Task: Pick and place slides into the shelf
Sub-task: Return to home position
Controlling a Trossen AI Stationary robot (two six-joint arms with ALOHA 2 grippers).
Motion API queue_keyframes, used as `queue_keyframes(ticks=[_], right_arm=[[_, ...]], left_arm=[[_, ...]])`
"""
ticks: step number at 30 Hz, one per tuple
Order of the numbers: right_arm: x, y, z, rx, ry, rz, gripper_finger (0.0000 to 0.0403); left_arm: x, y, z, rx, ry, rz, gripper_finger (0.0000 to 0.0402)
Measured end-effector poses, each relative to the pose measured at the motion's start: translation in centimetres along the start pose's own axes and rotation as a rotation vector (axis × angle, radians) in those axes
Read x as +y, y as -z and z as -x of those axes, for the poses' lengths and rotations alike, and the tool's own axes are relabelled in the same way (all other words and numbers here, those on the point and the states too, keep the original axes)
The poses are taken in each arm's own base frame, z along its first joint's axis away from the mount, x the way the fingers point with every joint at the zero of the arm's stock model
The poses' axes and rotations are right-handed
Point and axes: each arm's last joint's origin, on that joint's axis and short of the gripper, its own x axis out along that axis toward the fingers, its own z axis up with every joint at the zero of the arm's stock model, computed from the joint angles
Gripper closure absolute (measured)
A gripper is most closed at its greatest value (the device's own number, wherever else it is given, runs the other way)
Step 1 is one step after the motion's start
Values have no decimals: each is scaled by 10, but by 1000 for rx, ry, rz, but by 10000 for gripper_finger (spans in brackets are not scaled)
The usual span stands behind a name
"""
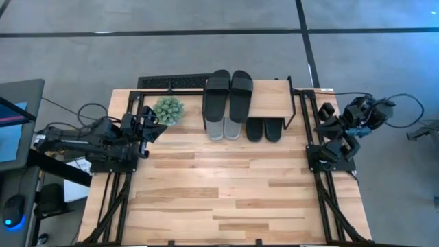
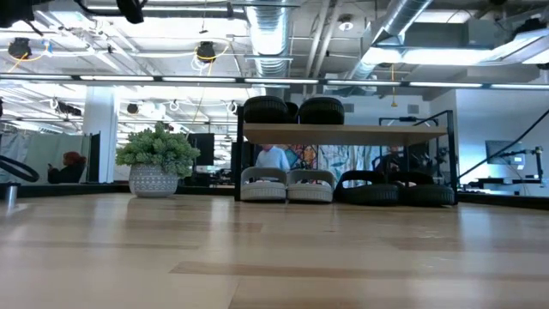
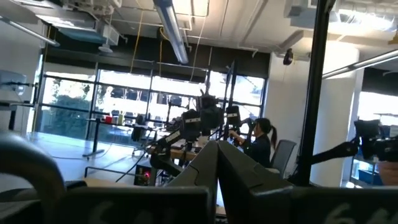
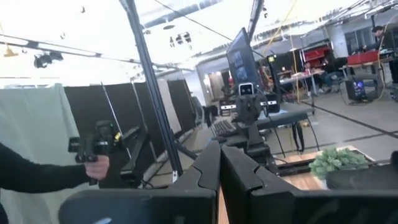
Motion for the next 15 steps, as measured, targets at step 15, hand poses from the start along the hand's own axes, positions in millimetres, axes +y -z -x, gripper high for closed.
queue_keyframes(ticks=[15], right_arm=[[-11, 35, 7, 7, 132, -22, 403]], left_arm=[[13, 19, 13, 192, -183, 160, 401]])
